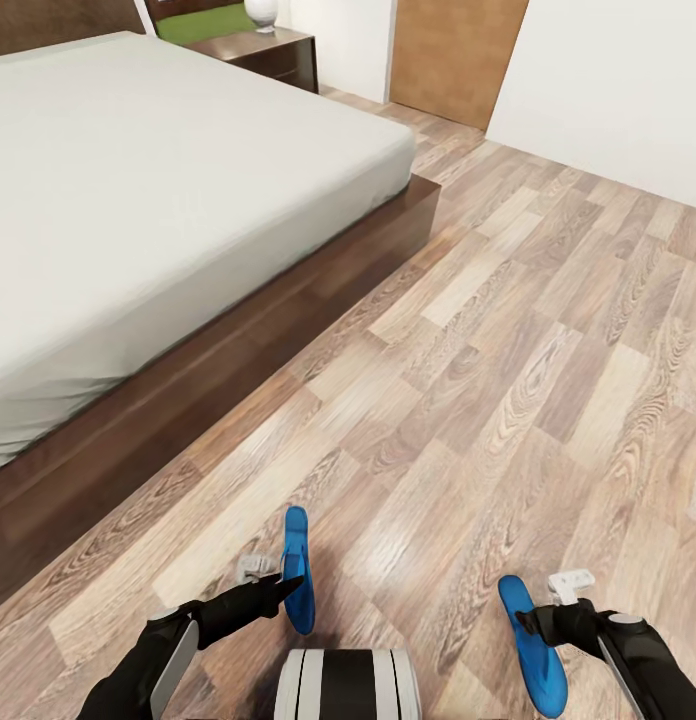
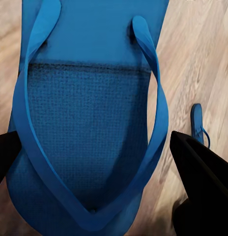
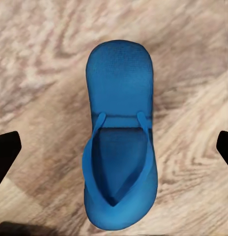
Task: In the bedroom, move the book from the bed onto either nightstand, and place the two sandals side by side next to the bed.
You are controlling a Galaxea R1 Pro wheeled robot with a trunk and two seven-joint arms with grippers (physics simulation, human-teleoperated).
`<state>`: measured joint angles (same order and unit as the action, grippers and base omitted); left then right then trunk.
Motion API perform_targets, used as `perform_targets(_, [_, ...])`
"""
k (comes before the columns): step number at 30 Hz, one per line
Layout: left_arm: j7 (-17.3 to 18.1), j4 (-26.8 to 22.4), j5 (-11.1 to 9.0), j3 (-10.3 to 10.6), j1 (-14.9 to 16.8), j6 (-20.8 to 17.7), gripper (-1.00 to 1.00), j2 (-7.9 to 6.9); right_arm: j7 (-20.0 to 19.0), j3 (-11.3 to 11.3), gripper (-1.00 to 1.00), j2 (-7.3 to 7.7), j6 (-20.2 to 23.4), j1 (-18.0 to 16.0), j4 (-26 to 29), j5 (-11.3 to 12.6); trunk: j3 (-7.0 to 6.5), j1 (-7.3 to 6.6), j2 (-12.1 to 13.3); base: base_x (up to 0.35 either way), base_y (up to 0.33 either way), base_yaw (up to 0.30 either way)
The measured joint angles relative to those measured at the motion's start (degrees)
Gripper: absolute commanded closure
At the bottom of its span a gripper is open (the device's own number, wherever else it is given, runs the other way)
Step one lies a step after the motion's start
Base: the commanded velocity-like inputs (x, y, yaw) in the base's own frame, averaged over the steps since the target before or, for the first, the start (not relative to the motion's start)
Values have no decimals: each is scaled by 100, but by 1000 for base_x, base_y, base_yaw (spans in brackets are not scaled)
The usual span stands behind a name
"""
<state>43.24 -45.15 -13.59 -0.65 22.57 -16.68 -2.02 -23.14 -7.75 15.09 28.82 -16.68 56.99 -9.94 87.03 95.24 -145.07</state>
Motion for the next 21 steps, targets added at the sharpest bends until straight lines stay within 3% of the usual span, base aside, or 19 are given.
perform_targets(12, [0,1,0,0,0,1,100,0,53,-125,-100,-9,9,0,134,-9,0,0,0,0,0,0])
perform_targets(21, [0,-1,6,0,0,1,100,0,61,-126,-100,-12,10,0,146,-18,199,24,-12,0,0,0])
